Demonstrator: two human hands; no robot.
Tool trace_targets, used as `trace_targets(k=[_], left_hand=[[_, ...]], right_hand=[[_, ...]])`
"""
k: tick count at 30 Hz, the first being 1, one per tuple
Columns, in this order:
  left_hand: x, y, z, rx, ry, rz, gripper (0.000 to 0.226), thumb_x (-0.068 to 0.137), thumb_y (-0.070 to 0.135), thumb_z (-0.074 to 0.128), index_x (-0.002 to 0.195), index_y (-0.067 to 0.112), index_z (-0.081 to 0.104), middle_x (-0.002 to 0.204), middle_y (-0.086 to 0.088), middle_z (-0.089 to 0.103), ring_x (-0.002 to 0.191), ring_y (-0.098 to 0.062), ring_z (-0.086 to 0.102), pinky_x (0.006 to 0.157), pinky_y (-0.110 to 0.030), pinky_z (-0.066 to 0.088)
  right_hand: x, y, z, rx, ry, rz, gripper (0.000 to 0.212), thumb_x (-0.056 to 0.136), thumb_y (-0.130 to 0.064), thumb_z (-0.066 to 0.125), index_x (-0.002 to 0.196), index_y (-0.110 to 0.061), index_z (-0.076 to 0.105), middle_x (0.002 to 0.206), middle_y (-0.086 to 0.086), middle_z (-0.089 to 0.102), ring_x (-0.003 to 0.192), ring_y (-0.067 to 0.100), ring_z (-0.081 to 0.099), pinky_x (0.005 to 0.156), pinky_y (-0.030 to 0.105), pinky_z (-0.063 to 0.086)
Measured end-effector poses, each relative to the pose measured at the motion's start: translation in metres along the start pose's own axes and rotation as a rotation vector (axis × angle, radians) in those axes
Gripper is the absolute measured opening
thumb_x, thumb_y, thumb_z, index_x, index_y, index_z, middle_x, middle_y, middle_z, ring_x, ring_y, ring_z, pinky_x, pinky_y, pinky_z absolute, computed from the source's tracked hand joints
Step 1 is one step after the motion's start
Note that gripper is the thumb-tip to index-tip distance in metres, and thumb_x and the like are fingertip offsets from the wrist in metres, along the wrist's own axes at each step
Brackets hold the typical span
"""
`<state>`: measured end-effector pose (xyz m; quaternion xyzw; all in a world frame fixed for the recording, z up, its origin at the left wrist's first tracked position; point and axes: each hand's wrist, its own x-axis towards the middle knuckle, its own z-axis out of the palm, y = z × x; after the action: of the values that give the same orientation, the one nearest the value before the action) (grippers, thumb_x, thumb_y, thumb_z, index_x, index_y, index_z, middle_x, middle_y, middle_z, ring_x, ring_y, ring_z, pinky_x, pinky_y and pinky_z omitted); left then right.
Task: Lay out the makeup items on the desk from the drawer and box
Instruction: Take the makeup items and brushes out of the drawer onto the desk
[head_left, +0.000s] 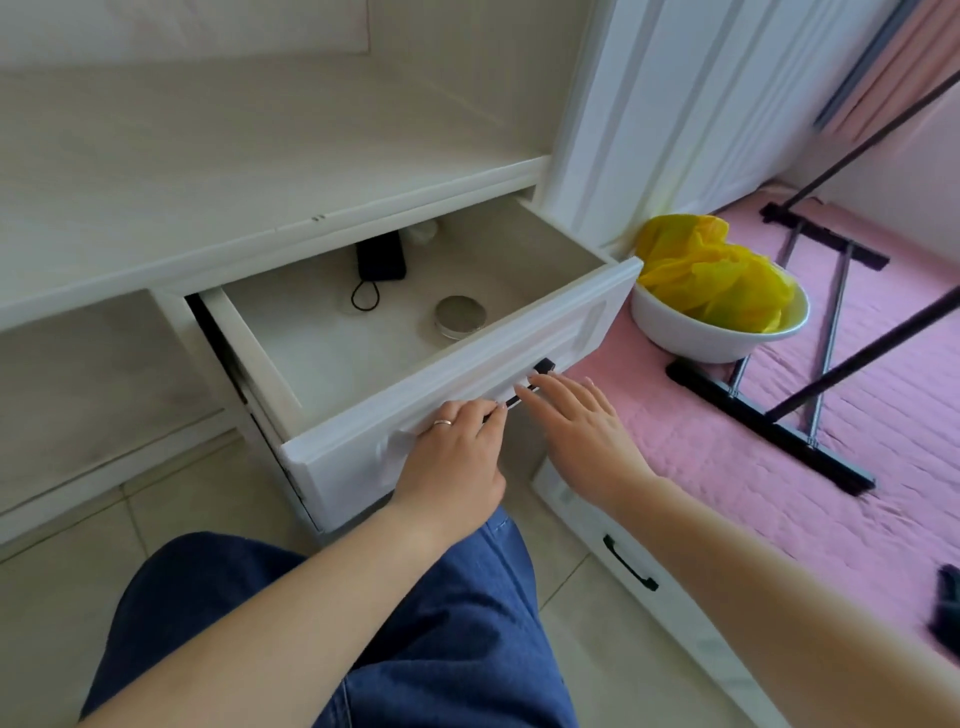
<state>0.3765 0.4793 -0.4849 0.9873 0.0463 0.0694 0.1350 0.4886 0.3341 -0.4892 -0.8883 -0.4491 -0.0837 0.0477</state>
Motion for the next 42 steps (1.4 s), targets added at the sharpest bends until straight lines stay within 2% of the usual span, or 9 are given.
trace_targets(k=[11,13,16,18,21,24,33,38,42], left_hand=[[-0.013,0.027,-0.012,-0.048,-0.083,0.051,0.061,0.091,0.026,0.045,0.147,0.014,0.024,0.149,0.000,0.033,0.136,-0.023,0.027,0.109,-0.029,0.028],[-0.015,0.029,-0.032,-0.141,-0.005,0.111,0.054,0.090,0.024,0.048,0.142,0.017,0.037,0.141,0.002,0.046,0.130,-0.019,0.038,0.105,-0.028,0.034],[-0.016,0.025,-0.071,-0.191,0.305,0.248,0.039,0.080,0.014,0.057,0.118,0.017,0.064,0.111,0.003,0.067,0.103,-0.019,0.059,0.084,-0.029,0.050],[-0.017,0.013,-0.092,-0.148,0.400,0.227,0.037,0.079,0.018,0.059,0.115,0.018,0.066,0.109,0.003,0.068,0.101,-0.019,0.060,0.082,-0.029,0.051],[-0.018,-0.011,-0.106,-0.120,0.142,0.013,0.052,0.086,0.044,0.057,0.135,0.028,0.048,0.136,0.008,0.054,0.124,-0.016,0.047,0.099,-0.029,0.038],[-0.024,-0.026,-0.105,-0.082,-0.067,-0.082,0.058,0.082,0.063,0.051,0.133,0.037,0.045,0.130,0.012,0.056,0.117,-0.011,0.052,0.094,-0.030,0.044],[-0.033,-0.031,-0.102,-0.243,-0.081,-0.093,0.042,0.093,0.036,0.050,0.135,0.038,0.046,0.137,0.018,0.051,0.124,-0.004,0.048,0.095,-0.020,0.036],[-0.039,-0.023,-0.102,-0.300,-0.087,-0.083,0.037,0.089,0.038,0.055,0.126,0.042,0.054,0.120,0.021,0.061,0.106,0.000,0.056,0.088,-0.022,0.045],[-0.044,-0.015,-0.098,-0.338,-0.084,-0.057,0.032,0.085,0.040,0.059,0.117,0.042,0.058,0.106,0.022,0.065,0.092,0.003,0.057,0.074,-0.010,0.040]], right_hand=[[-0.030,0.007,-0.010,-0.043,-0.066,-0.009,0.062,0.089,-0.017,0.051,0.146,-0.026,0.029,0.152,-0.002,0.029,0.143,0.019,0.020,0.117,0.041,0.009],[-0.031,0.008,-0.019,0.021,-0.026,-0.010,0.060,0.086,-0.020,0.059,0.142,-0.024,0.038,0.151,0.001,0.033,0.143,0.021,0.022,0.116,0.047,0.020],[-0.023,0.008,-0.035,0.154,0.244,-0.011,0.053,0.079,-0.014,0.068,0.130,-0.015,0.054,0.140,0.008,0.049,0.134,0.027,0.039,0.104,0.050,0.039],[-0.011,0.005,-0.046,0.193,0.366,-0.037,0.052,0.080,-0.019,0.070,0.129,-0.016,0.054,0.137,0.007,0.051,0.133,0.026,0.042,0.104,0.048,0.039],[0.009,-0.004,-0.060,0.182,0.272,-0.134,0.061,0.082,-0.036,0.066,0.137,-0.022,0.045,0.143,0.004,0.045,0.138,0.023,0.033,0.112,0.048,0.026],[0.025,-0.013,-0.066,0.224,0.089,-0.169,0.066,0.082,-0.048,0.061,0.141,-0.032,0.036,0.148,-0.005,0.037,0.141,0.015,0.026,0.116,0.051,0.010],[0.029,-0.019,-0.059,0.260,0.088,-0.138,0.049,0.082,-0.052,0.059,0.128,-0.034,0.055,0.124,-0.011,0.057,0.121,0.013,0.048,0.113,0.055,0.016],[0.013,-0.017,-0.060,0.270,0.102,-0.135,0.046,0.081,-0.051,0.061,0.124,-0.034,0.058,0.121,-0.012,0.058,0.120,0.011,0.049,0.112,0.056,0.018],[-0.002,-0.015,-0.060,0.282,0.131,-0.134,0.044,0.081,-0.051,0.060,0.121,-0.033,0.060,0.118,-0.011,0.059,0.116,0.012,0.053,0.111,0.057,0.021]])
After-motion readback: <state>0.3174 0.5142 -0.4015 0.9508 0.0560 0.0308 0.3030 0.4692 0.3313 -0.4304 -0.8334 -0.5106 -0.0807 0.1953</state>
